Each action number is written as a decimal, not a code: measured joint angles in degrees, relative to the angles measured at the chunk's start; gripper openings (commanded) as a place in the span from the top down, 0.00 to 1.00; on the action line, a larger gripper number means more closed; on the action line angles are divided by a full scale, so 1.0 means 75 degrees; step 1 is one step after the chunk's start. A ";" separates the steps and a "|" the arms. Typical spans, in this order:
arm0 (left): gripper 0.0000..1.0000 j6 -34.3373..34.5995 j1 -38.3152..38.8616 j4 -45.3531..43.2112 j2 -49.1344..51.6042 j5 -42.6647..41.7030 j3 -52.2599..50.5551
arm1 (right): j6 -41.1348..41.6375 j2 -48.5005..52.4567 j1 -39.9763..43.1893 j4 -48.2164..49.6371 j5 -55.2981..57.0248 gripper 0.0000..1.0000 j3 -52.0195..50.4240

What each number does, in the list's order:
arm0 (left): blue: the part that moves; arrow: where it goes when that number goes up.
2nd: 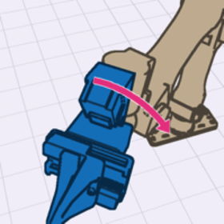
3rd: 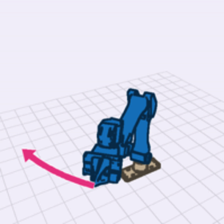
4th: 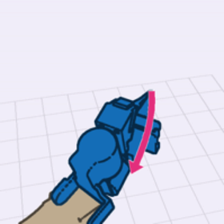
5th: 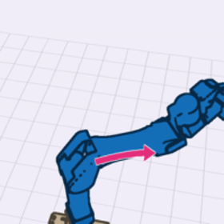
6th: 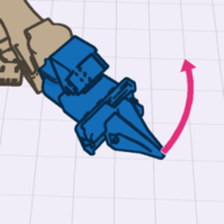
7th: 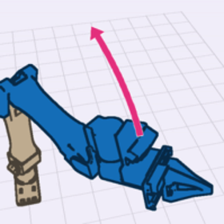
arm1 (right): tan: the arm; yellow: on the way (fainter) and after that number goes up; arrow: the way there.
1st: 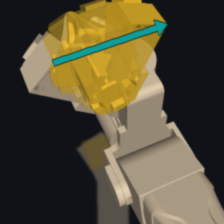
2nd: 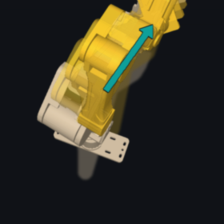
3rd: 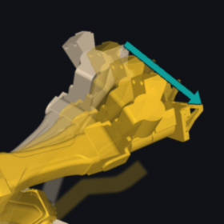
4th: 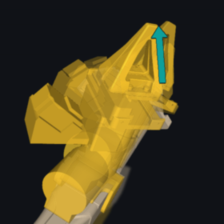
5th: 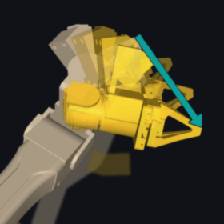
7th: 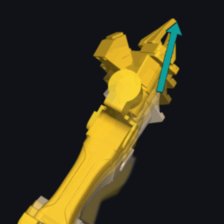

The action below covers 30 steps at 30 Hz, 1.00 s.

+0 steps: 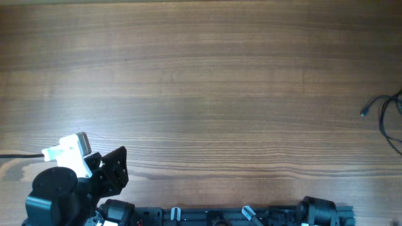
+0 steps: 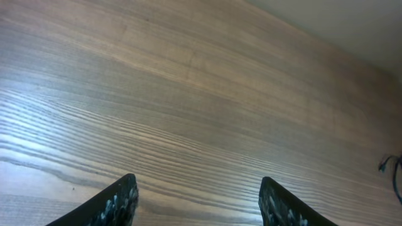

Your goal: Untangle cables

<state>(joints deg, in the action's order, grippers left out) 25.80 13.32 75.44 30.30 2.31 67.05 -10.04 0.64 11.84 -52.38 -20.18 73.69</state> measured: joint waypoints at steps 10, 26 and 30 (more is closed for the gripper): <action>0.37 0.0000 0.0000 -0.0082 -0.0009 -0.0003 0.0000 | 0.0560 0.0012 0.0003 0.5945 -0.0248 0.00 -0.4293; 0.31 0.0003 0.0000 -0.0085 -0.0009 0.0000 0.0000 | 0.1813 0.0017 0.0000 1.0777 -0.0376 0.00 -0.9011; 0.30 0.0003 0.0000 -0.0085 -0.0009 -0.0003 0.0000 | 0.2366 0.0017 0.0000 1.1089 -0.0099 0.00 -0.9658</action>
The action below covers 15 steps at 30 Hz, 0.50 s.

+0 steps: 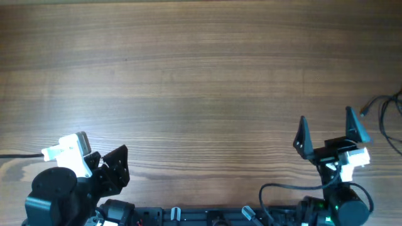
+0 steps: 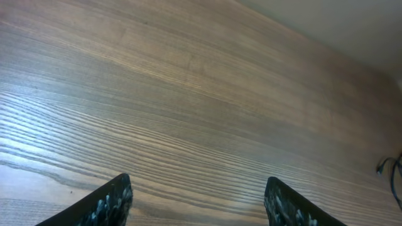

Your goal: Untangle cables

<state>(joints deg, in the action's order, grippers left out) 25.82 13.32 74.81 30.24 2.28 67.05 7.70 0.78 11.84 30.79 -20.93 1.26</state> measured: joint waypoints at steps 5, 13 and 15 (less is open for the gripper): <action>0.30 0.0000 0.0000 0.0000 0.0000 0.0003 0.0000 | 0.0242 0.0000 0.0000 -0.1102 0.0364 0.00 -0.0114; 0.31 0.0000 0.0000 -0.0003 0.0000 0.0003 0.0000 | 0.1297 0.0000 0.0003 -0.2961 0.1504 0.00 -0.0122; 0.31 0.0000 0.0000 0.0000 0.0000 0.0000 0.0000 | 0.1501 0.0000 0.0003 -0.3249 0.1687 0.00 -0.0122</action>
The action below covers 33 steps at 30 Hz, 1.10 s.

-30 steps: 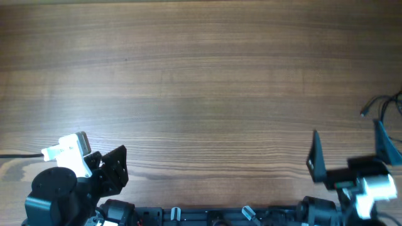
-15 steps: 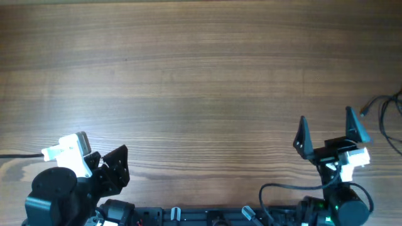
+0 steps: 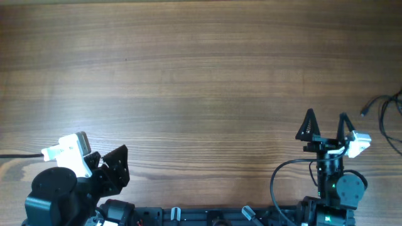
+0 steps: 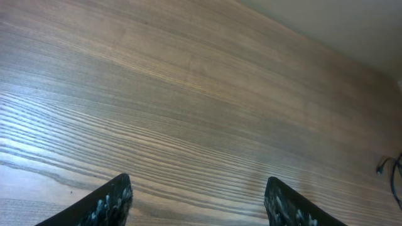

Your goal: Untangle cables

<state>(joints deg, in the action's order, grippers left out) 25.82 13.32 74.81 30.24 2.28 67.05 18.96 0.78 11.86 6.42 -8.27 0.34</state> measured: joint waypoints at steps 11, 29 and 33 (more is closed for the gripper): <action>0.32 -0.0038 0.0000 0.0000 0.0000 0.0003 0.0000 | 0.0638 0.0017 -0.0003 -0.0828 0.0105 0.00 0.0000; 0.32 -0.0044 0.0000 -0.0207 0.0000 0.0003 0.0000 | 0.0790 0.0017 -0.0003 -0.0828 0.0082 0.00 0.0000; 0.32 -0.0044 0.0000 -0.0207 0.0000 0.0003 0.0000 | 0.0790 0.0017 -0.0006 -0.0828 0.0082 0.00 0.0000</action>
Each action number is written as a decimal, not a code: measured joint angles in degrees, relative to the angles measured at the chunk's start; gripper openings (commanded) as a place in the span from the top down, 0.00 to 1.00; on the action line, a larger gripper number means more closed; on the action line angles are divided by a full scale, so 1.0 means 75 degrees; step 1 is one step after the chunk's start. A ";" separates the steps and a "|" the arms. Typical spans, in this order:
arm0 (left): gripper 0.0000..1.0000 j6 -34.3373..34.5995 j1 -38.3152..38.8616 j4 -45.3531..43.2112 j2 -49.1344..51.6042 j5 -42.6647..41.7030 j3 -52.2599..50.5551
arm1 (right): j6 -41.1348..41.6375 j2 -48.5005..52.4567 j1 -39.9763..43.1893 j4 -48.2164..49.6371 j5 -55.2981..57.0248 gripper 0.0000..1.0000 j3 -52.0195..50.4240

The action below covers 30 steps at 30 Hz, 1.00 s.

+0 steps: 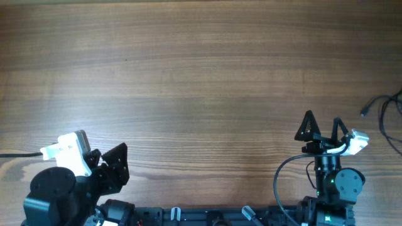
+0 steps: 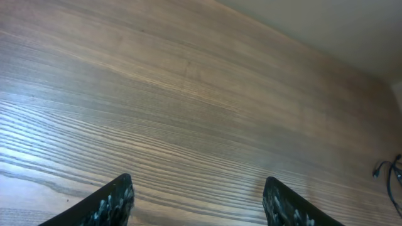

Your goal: Untangle cables

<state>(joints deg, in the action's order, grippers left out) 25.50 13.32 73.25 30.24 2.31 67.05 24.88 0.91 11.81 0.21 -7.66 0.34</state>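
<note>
The black cables (image 1: pixel 388 118) lie in a loose bunch at the table's right edge, mostly cut off by the frame; one plug end (image 1: pixel 363 113) points left. In the left wrist view only their tip (image 2: pixel 391 172) shows at the far right. My right gripper (image 1: pixel 323 122) stands open at the lower right, its fingers pointing away from the base, a short way left of the cables and holding nothing. Far from the cables, at the lower left, my left gripper (image 2: pixel 198 196) is open over bare wood, also seen from above (image 1: pixel 116 164).
The wooden table (image 1: pixel 201 81) fills the view. A thin dark cord (image 1: pixel 9 155) runs in from the left edge near the left arm. The arms' black base rail (image 1: pixel 220 216) lines the front edge.
The right gripper's fingertips show slightly closer together in the overhead view, and its white wrist part has shifted a little. The left wrist view has shifted slightly. The cables have not moved.
At first only the left arm showed, open at the lower left, with the right arm folded at the base. The right gripper then stood at the lower right with its fingers wide, later showing narrower. It stays there, left of the untouched cables.
</note>
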 measured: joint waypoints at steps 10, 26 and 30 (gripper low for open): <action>0.32 -0.0003 0.0000 -0.0003 0.0000 0.0000 0.0000 | 0.0029 -0.0003 -0.1070 0.0000 -0.0009 0.00 0.0000; 0.32 -0.0052 0.0000 0.0000 0.0000 0.0000 0.0000 | 0.0058 -0.0003 -0.1096 0.0000 -0.0023 0.00 0.0000; 0.32 -0.0052 0.0000 0.0003 0.0000 0.0000 0.0000 | 0.0058 -0.0003 -0.1102 -0.0009 0.0111 0.00 0.0000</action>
<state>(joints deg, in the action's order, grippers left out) 25.10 13.32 73.28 30.24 2.31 67.05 25.32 0.89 3.55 0.14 -6.83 0.34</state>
